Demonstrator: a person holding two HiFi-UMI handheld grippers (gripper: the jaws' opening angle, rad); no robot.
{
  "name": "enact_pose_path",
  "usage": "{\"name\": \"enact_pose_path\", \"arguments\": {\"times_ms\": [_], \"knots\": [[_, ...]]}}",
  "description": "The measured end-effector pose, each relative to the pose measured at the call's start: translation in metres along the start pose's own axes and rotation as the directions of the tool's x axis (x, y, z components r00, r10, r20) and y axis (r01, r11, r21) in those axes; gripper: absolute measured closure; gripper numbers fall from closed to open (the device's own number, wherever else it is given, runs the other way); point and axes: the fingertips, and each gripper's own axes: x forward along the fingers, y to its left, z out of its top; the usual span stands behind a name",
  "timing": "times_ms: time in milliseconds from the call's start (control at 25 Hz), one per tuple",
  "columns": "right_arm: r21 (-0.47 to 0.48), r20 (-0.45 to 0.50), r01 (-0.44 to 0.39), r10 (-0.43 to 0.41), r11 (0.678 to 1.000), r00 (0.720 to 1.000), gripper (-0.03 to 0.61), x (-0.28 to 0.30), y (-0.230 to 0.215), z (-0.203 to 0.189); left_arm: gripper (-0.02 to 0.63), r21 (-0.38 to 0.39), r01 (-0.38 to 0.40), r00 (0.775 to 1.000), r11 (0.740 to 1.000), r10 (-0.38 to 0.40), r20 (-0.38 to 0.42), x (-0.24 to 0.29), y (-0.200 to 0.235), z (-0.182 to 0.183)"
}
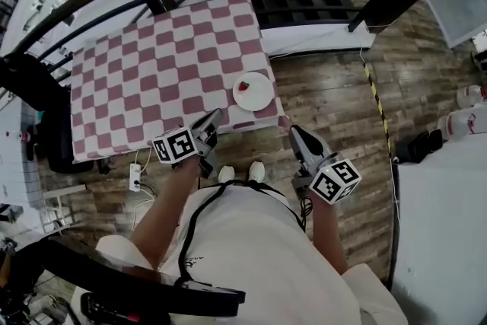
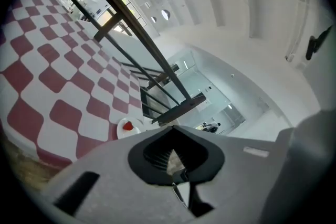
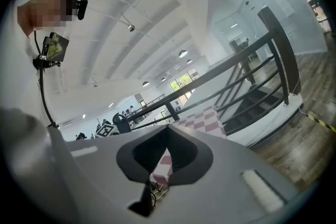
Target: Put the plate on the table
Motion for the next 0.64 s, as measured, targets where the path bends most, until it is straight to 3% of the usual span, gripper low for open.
{"name": "enact_pose_path", "arguments": {"times_ms": [120,360,640], "knots": [[-0.023,-0.003,0.006,-0.006,1.000,1.000,0.572,-0.005,0.001,-0.001,0.607,0.042,0.037,0.999,0.998,-0.037,0.008,-0.008,-0.019,0.001],[-0.040,-0.009,0.008,-0.008,0.999,1.000,0.572,-0.012,0.001,-0.001,0.609,0.213,0.025,1.000,0.977,-0.022,-0.016,-0.018,-0.038,-0.007],[-0.054,-0.002,-0.009,0.008,0.998,1.000,0.572,-0.004,0.003,0.004,0.609,0.195,0.026,0.999,0.980,-0.032,0.030,-0.020,-0.033,0.003]]}}
